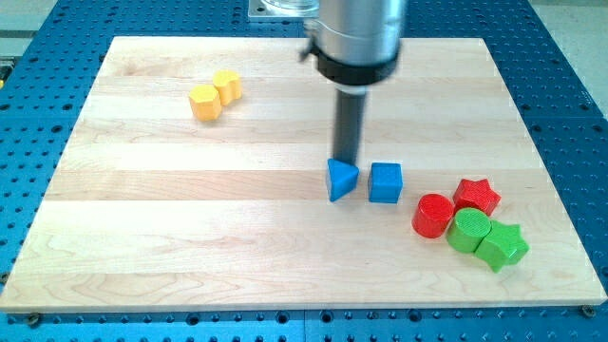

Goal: Push the yellow blocks into the group of blocks

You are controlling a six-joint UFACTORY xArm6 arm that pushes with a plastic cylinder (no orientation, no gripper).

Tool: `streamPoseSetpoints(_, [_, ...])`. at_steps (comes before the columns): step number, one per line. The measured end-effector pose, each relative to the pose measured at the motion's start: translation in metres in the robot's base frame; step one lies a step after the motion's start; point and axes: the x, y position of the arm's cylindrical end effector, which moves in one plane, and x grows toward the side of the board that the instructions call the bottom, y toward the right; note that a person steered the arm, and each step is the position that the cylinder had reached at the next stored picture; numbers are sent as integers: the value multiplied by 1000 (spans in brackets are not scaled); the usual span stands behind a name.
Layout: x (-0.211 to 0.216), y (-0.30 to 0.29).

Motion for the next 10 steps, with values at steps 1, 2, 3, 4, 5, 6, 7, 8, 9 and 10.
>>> streamPoseSetpoints(1, [-22,-11])
streamPoseSetpoints(2, [-11,-77])
streamPoseSetpoints(3, [12,-44])
streamPoseSetpoints(4, [16,-2])
streamPoseSetpoints(5, [1,-133])
streamPoseSetpoints(6, [-35,-299])
streamPoseSetpoints(7, [-87,-271])
streamPoseSetpoints(8, [-121,-189])
streamPoseSetpoints(9, [-164,-213])
streamPoseSetpoints(10, [-201,-205])
